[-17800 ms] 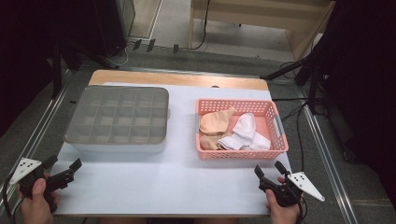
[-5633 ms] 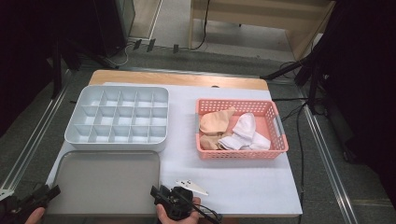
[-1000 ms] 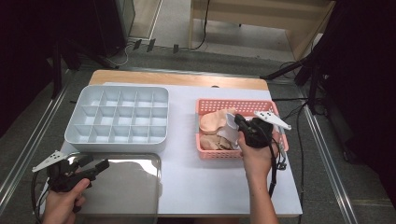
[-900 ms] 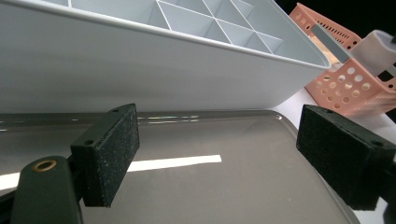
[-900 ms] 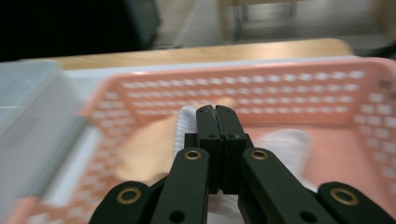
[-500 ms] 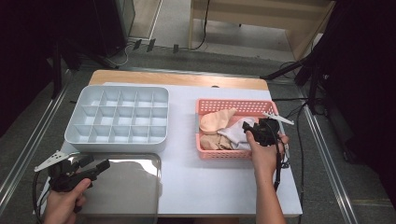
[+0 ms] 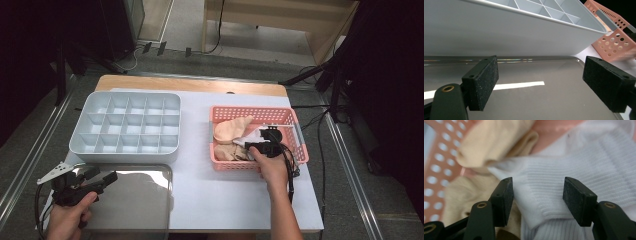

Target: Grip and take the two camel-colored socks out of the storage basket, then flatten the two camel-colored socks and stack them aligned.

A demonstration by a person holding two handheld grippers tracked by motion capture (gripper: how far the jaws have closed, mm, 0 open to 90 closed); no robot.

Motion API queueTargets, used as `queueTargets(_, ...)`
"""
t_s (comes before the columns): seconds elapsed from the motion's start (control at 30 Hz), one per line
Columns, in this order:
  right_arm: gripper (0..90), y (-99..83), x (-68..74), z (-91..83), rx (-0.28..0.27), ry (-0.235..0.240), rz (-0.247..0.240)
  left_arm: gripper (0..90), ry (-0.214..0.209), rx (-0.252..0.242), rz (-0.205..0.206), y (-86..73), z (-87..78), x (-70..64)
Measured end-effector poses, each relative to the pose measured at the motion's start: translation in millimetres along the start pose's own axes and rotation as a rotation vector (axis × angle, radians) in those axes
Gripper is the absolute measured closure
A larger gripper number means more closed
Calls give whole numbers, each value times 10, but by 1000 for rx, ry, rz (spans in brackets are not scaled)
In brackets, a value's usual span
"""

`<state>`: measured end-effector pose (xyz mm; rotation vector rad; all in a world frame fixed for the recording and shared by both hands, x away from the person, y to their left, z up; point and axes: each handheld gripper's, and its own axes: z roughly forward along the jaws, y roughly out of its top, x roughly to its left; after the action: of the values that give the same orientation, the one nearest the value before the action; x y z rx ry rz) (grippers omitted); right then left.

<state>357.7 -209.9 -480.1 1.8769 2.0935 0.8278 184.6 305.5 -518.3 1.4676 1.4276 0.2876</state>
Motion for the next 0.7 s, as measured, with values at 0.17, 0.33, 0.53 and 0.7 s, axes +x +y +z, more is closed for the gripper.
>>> queueTargets(0.17, 691, -4, 18, 62, 30, -59, -42, 141, -1, -1, -8, 1, -5, 13)
queueTargets(0.33, 829, 1, 24, -129, -72, -42, -50, 142, -5, -1, -11, 3, -13, 19)
queueTargets(0.53, 830, -37, 112, -436, -202, 119, -32, 142, -8, -2, -17, 4, -4, 14)
queueTargets(0.7, 825, -21, 139, -452, -193, 288, 22, 142, -11, 2, -13, -3, 0, -9)
